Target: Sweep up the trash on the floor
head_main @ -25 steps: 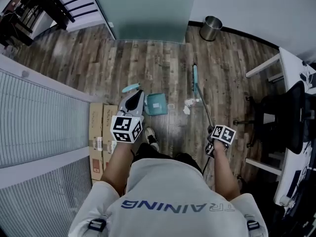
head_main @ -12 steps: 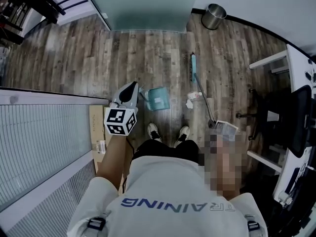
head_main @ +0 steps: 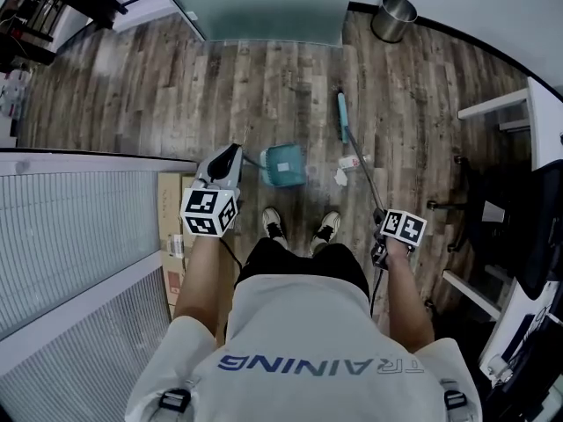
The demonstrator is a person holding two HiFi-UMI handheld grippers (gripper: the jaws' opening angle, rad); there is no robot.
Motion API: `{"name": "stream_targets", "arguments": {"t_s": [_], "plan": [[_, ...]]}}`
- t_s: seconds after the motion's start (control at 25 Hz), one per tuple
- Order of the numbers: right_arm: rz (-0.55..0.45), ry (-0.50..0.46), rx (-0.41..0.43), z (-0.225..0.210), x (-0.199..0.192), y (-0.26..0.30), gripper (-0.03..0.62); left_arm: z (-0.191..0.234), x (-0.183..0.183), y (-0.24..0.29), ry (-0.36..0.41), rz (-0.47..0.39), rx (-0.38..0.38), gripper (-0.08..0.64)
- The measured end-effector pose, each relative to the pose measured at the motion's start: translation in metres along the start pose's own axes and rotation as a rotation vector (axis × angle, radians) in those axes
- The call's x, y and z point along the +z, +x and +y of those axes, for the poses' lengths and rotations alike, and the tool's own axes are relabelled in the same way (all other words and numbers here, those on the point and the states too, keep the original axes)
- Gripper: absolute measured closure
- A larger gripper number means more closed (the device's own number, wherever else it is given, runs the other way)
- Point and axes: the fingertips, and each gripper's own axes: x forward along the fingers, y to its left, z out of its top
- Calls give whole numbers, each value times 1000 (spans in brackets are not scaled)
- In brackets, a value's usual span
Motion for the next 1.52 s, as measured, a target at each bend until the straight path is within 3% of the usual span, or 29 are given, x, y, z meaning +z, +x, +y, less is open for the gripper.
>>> {"name": "stream_targets", "arguments": {"t_s": [0.16, 0.32, 0.4, 0.6, 0.8, 0.88, 1.04, 1.36, 1.52], "plan": [[14, 28, -34, -10, -9, -3, 486, 26, -17, 8, 58, 91, -12, 464], [22, 57, -55, -7, -20, -2, 486, 41, -57, 25, 239, 260, -122, 324], [26, 73, -63, -2, -25, -1, 486, 45, -81, 36, 349, 355, -191, 288], [29, 99, -82, 5, -31, 0, 485, 56, -138, 67, 514, 546, -316, 278], [19, 102, -102, 5, -30, 0, 485, 69, -192, 87, 557, 707, -385, 283], [19, 101, -115, 1, -28, -1, 485, 72, -207, 92, 576, 754, -388, 321], [30, 107, -143, -10, -29, 0, 485, 78, -218, 101, 628, 770, -354, 429], [78, 97, -221, -39, -30, 4, 485, 62, -217, 108, 726, 728, -452, 453], [98, 99, -278, -54, -29, 7, 485, 60, -214, 114, 718, 719, -454, 451]]}}
